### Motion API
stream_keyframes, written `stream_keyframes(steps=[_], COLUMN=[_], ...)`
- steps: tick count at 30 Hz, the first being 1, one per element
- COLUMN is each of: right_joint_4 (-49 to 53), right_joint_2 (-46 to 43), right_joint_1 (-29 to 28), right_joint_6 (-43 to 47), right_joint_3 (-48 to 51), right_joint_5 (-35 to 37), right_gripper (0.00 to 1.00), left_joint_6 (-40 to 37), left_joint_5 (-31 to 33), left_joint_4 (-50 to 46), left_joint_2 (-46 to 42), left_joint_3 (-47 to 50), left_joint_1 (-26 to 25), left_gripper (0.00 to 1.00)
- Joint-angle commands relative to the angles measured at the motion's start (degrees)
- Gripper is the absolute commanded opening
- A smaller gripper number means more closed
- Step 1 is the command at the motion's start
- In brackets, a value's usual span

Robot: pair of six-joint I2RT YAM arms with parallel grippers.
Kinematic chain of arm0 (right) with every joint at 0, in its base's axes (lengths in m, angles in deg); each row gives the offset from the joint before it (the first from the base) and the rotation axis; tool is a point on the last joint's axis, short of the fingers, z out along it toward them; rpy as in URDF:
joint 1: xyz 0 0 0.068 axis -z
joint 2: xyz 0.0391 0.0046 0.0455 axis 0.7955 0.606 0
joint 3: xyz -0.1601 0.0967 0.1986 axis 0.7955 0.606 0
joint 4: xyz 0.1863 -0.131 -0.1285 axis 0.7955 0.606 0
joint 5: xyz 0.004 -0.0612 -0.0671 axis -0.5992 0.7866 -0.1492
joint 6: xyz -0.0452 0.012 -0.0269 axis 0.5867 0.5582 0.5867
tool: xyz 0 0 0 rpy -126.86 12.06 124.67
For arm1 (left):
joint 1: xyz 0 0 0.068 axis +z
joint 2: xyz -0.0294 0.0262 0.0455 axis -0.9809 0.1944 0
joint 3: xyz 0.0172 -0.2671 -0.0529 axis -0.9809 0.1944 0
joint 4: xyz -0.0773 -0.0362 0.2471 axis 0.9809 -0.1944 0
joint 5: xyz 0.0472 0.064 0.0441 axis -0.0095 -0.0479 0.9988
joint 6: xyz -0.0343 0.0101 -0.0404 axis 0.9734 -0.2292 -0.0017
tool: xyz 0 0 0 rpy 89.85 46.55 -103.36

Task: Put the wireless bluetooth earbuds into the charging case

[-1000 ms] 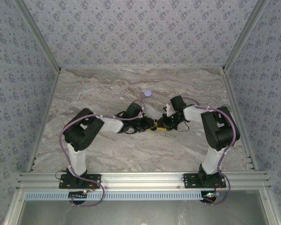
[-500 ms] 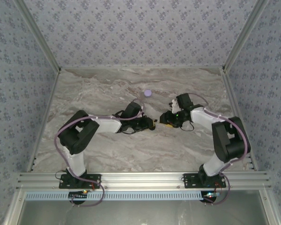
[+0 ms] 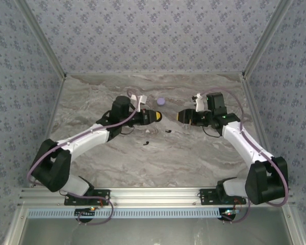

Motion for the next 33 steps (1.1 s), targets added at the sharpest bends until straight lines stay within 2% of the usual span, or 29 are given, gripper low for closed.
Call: stream_keyframes(steps=[1, 8, 14, 24, 33], right_joint_4=[-3.96, -3.82, 0.71, 5.15, 5.43], right_joint_2=[-1.53, -0.23, 1.67, 4.74, 6.51], right_joint_1=[0.28, -0.36, -3.17, -7.65, -8.76], right_joint_6=[2.01, 4.29, 8.65, 13.29, 13.48], right_joint_3=[-2.14, -8.22, -13.26, -18.86, -20.15], right_joint_5=[-5.52, -16.07, -21.09, -24.45, -24.76], right_gripper=[0.55, 0.54, 0.51, 0.50, 0.44], left_joint_6=[-4.70, -8.72, -9.95, -10.32, -10.39], left_joint_5=[-7.19, -13.75, -17.92, -20.67, -20.90], left_joint_4=[1.26, -1.11, -2.46, -2.79, -2.97], left_joint_2=[-3.49, -7.38, -8.15, -7.97, -7.77], left_joint_3=[-0.39, -3.96, -7.61, -9.85, -10.04], left_joint_1=[1.72, 3.52, 3.50, 3.54, 3.38], left_gripper=[0.20, 0.20, 0.20, 0.20, 0.20])
